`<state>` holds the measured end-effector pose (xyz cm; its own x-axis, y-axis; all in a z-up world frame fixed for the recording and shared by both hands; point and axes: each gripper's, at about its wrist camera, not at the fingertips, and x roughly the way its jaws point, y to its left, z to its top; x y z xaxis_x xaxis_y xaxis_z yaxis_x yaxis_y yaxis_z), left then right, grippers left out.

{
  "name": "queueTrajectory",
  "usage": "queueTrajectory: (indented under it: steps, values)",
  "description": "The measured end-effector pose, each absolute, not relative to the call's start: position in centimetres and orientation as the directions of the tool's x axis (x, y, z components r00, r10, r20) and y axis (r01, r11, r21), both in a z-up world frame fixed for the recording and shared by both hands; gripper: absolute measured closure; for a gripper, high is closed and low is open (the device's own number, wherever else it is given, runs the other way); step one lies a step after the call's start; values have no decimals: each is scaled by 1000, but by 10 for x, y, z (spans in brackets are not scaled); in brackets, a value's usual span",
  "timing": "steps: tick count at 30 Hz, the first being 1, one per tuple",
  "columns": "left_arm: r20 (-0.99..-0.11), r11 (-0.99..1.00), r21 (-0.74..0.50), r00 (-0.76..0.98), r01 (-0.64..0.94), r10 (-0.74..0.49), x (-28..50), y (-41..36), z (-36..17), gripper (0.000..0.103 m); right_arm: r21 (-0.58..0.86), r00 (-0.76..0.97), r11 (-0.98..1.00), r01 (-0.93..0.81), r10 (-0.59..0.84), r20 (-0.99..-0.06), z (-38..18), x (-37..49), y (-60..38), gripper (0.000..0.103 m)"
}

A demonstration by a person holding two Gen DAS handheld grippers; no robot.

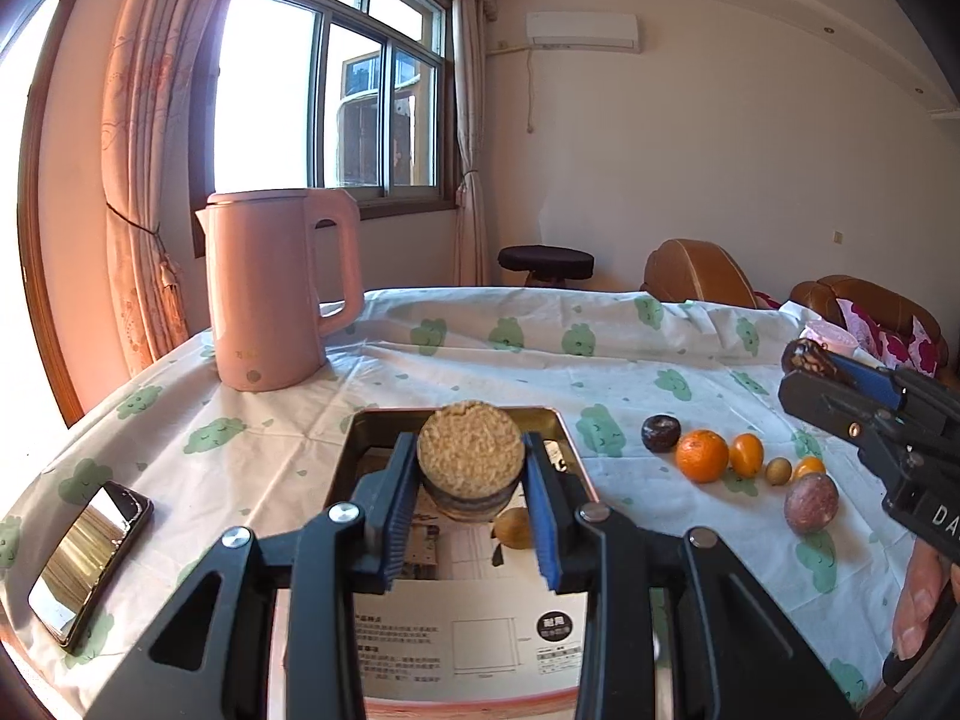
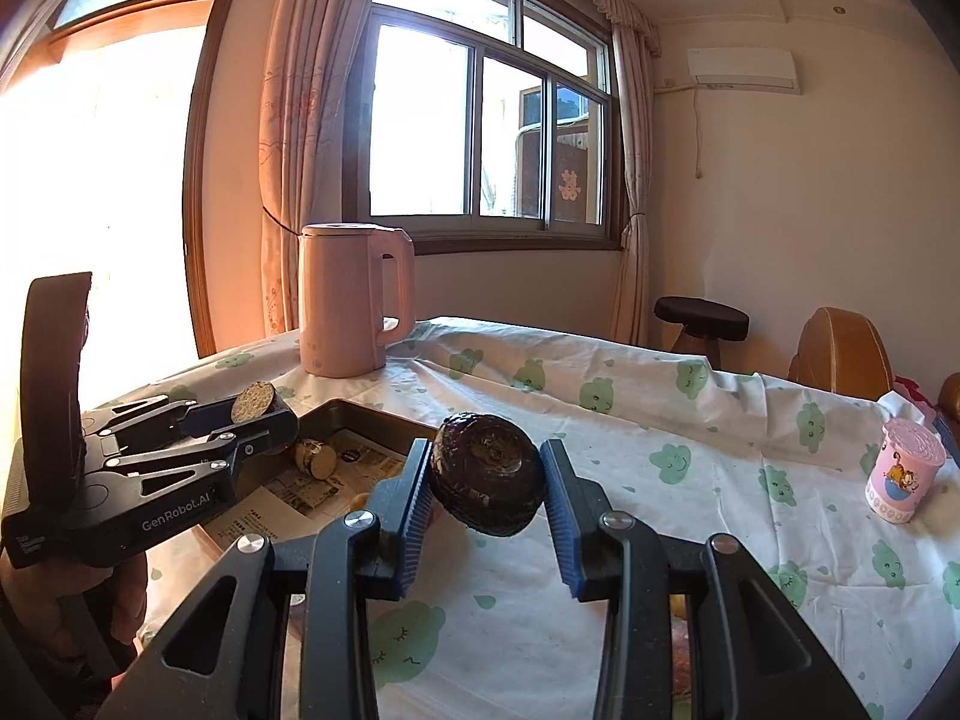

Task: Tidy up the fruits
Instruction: 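Carry the cake with the left tool while the right tool carries the date over the tin box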

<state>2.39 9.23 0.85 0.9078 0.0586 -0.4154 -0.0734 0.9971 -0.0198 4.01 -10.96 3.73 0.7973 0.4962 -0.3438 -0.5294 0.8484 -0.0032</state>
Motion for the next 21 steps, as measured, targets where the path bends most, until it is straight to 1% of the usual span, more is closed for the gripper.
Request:
queueTrajectory:
  steps: [9,15,21]
  values:
    - [-477,992,-8,873,-124,105,38,119,0,68,-21,753,806,-591,542,-373,38,53,-63,65]
    - [-513,990,6,850,-138,121,44,125,-9,68,-27,711,778,-628,559,-427,21,59,-33,65]
    - [-527,989,8,840,-145,127,45,130,-13,68,-14,677,764,-645,563,-475,3,64,-17,65]
